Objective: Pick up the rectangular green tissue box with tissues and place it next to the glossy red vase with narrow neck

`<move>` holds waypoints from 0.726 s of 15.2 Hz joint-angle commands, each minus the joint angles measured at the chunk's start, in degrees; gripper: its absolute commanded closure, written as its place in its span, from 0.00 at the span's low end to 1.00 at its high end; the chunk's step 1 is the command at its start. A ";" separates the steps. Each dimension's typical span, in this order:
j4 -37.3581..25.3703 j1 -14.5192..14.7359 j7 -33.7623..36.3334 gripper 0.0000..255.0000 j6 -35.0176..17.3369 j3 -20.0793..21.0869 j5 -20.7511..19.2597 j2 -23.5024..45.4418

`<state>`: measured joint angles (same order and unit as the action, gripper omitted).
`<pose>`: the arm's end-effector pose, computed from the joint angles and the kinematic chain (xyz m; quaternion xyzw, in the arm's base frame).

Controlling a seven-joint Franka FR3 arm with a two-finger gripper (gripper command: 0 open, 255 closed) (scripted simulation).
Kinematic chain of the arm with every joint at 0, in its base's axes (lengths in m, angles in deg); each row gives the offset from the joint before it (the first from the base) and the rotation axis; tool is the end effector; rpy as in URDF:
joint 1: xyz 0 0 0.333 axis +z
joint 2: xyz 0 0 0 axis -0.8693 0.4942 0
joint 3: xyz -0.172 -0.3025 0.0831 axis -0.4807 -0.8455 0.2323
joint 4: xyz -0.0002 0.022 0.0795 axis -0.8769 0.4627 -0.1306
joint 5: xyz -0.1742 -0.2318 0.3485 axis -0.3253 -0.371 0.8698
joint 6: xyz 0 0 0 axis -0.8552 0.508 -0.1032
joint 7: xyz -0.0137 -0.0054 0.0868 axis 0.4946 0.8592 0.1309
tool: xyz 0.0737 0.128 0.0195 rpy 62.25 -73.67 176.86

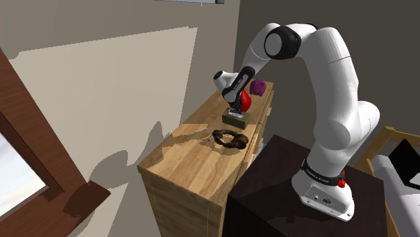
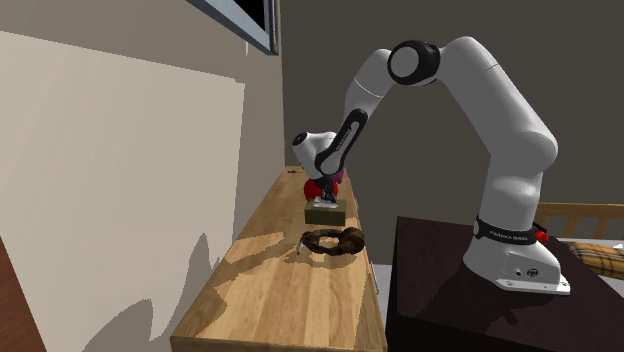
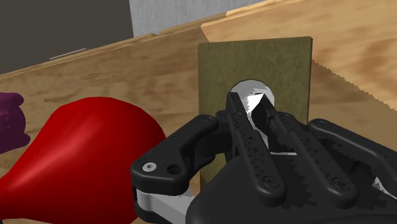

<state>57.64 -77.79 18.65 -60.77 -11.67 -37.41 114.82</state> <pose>0.6170 -0.2831 0.0977 0.9580 -0.0035 -0.1450 0.2472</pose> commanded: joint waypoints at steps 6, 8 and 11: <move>-0.01 0.00 0.01 0.00 -0.02 -0.01 -0.01 0.01; -0.01 0.00 0.01 0.00 -0.02 -0.01 -0.01 0.01; -0.05 0.82 -0.58 0.00 2.61 0.82 1.10 -2.23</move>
<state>57.40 -77.29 18.20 -59.11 -11.15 -36.69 113.54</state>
